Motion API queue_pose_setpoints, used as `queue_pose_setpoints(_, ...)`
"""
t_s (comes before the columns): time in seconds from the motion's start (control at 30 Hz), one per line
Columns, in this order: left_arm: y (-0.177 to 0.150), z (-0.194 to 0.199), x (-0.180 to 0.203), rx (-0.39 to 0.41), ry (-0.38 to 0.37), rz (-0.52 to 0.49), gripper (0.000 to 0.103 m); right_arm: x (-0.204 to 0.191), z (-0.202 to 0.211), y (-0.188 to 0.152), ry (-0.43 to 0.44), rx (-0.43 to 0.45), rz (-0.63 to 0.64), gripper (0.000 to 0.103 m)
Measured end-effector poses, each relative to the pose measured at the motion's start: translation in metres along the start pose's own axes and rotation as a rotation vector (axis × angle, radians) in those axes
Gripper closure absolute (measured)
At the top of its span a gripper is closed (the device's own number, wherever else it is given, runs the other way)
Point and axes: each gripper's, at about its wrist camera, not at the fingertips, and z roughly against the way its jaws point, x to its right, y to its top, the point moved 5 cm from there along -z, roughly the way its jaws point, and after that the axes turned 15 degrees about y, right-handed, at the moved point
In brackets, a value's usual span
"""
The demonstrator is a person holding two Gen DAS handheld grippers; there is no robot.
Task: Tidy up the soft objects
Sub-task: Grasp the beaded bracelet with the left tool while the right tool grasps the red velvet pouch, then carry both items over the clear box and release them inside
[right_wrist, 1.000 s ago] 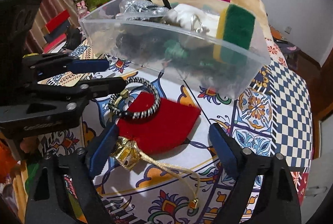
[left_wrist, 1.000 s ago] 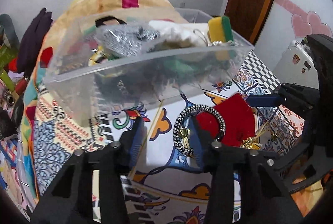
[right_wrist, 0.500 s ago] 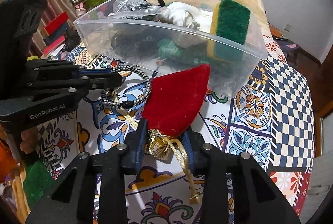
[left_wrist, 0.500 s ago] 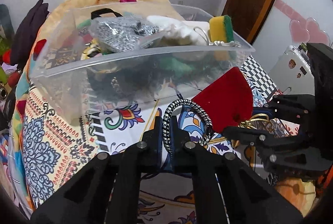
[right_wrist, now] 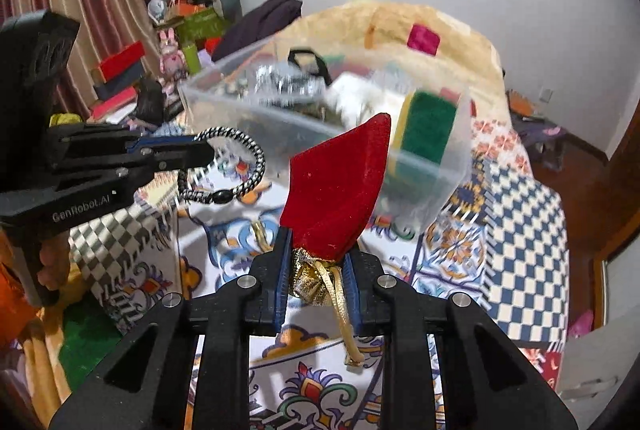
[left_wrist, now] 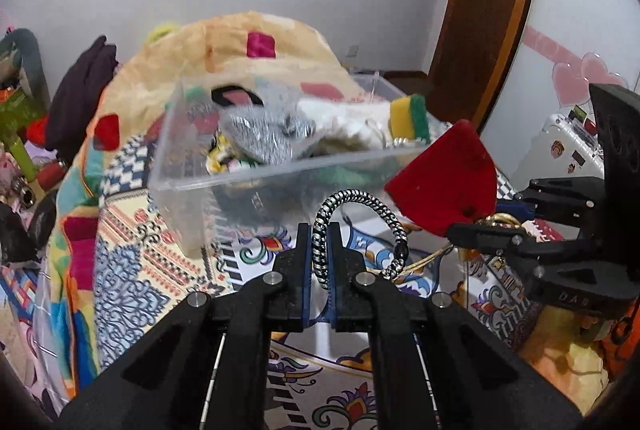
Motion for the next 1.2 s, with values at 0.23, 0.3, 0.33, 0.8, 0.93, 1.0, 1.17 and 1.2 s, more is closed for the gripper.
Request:
queue_pose_setpoints(0.23, 0.024, 0.022, -0.004, 0.089, 0.018, 0.017, 0.097, -0.005, 0.026, 0.029, -0.029, 0.105, 0.026, 0.082)
queue_pose_setpoints(0.3, 0.033, 0.028, -0.009, 0.115, 0.02, 0.029, 0.097, -0.006, 0.033, 0.038, -0.031, 0.139, 0.031, 0.082)
queue_pose_setpoints(0.33, 0.037, 0.033, -0.007, 0.127, 0.024, 0.034, 0.097, -0.005, 0.036, 0.044, -0.033, 0.155, 0.034, 0.082)
queue_pose_setpoints(0.8, 0.079, 0.018, -0.025, 0.206, 0.096, 0.044, 0.097, 0.009, 0.02, 0.091, -0.041, 0.246, 0.012, 0.082)
queue_pose_setpoints(0.93, 0.082, -0.001, -0.032, 0.184, 0.107, 0.046, 0.097, 0.012, 0.001, 0.094, -0.032, 0.214, 0.017, 0.081)
queue_pose_setpoints(1.0, 0.082, -0.013, -0.034, 0.162, 0.105, 0.048, 0.097, 0.014, -0.012, 0.092, -0.02, 0.187, 0.018, 0.081)
queue_pose_setpoints(1.17, 0.077, -0.045, -0.037, 0.107, 0.111, 0.046, 0.097, 0.018, -0.036, 0.086, -0.018, 0.12, 0.028, 0.081)
queue_pose_setpoints(1.2, 0.076, -0.049, -0.038, 0.098, 0.113, 0.045, 0.097, 0.019, -0.039, 0.085, -0.02, 0.111, 0.029, 0.08)
